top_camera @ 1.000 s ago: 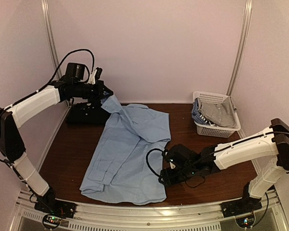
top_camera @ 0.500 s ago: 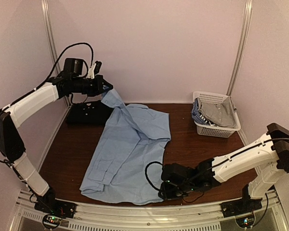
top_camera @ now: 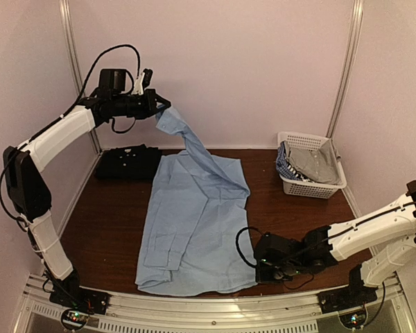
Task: Fold and stack the long sleeve shirts
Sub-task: Pick up the 1/3-folded shirt from the center of the board, then fold the 1/3-folded shirt at the center of the board.
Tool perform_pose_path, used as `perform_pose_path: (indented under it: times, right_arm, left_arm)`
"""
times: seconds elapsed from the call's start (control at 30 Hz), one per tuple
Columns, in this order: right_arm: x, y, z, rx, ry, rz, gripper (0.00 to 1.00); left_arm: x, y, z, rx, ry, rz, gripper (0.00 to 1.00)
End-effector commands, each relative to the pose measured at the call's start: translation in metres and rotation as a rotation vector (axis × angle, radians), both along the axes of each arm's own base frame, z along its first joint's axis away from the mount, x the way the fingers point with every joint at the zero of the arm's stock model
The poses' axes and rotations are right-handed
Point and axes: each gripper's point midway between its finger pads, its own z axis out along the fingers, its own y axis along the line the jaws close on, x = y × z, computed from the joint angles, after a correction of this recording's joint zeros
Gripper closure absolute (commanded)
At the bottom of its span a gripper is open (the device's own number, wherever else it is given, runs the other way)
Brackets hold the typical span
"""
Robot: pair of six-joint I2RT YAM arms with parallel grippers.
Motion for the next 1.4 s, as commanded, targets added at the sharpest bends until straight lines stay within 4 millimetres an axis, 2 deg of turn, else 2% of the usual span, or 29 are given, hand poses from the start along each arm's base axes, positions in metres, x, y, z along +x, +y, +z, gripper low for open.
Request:
perform_pose_path:
  times: [0.0, 0.1, 0.27, 0.37, 0.47, 0.5, 0.57, 0.73, 0.97, 1.07, 1.2, 1.27, 1.37]
  right_arm:
    - [0.0, -0.013, -0.002, -0.061, -0.021, -0.01, 1.0]
    - [-0.004, -0.008, 0.0, -0.115, -0.04, 0.009, 1.0]
    - [-0.009, -0.008, 0.006, -0.209, -0.073, 0.012, 1.0]
    - [-0.008, -0.009, 0.018, -0.24, -0.104, 0.001, 1.0]
    - [0.0, -0.02, 0.034, -0.307, -0.149, -0.015, 0.97]
    - [0.002, -0.017, 0.042, -0.303, -0.163, -0.001, 0.96]
    - [0.004, -0.002, 0.052, -0.273, -0.177, 0.036, 0.95]
    - [-0.001, 0.052, 0.063, -0.257, -0.19, 0.17, 0.95]
    - [-0.019, 0.134, 0.058, -0.173, -0.16, 0.347, 0.94]
    - [-0.025, 0.151, 0.046, -0.136, -0.128, 0.383, 0.93]
    - [-0.032, 0.162, 0.029, -0.088, -0.087, 0.411, 0.88]
    - [-0.031, 0.165, 0.032, -0.055, -0.087, 0.405, 0.84]
    - [-0.025, 0.164, 0.046, -0.01, -0.105, 0.385, 0.7]
  left_arm:
    - [0.005, -0.002, 0.043, -0.043, -0.115, 0.008, 1.0]
    - [0.006, 0.003, 0.053, -0.031, -0.146, 0.04, 1.0]
    - [0.007, 0.024, 0.078, -0.006, -0.216, 0.105, 1.0]
    - [0.007, 0.034, 0.09, 0.023, -0.25, 0.128, 1.0]
    - [0.008, 0.046, 0.091, 0.041, -0.252, 0.142, 1.0]
    - [0.007, 0.051, 0.093, 0.044, -0.255, 0.149, 1.0]
    - [0.007, 0.059, 0.094, 0.051, -0.258, 0.165, 1.0]
    - [0.007, 0.082, 0.095, 0.063, -0.257, 0.203, 1.0]
    - [0.007, 0.114, 0.09, 0.096, -0.24, 0.274, 1.0]
    - [0.005, 0.123, 0.083, 0.12, -0.227, 0.304, 1.0]
    - [0.002, 0.136, 0.075, 0.151, -0.213, 0.365, 1.0]
    - [0.002, 0.14, 0.072, 0.166, -0.208, 0.385, 1.0]
    - [0.005, 0.144, 0.07, 0.187, -0.2, 0.41, 1.0]
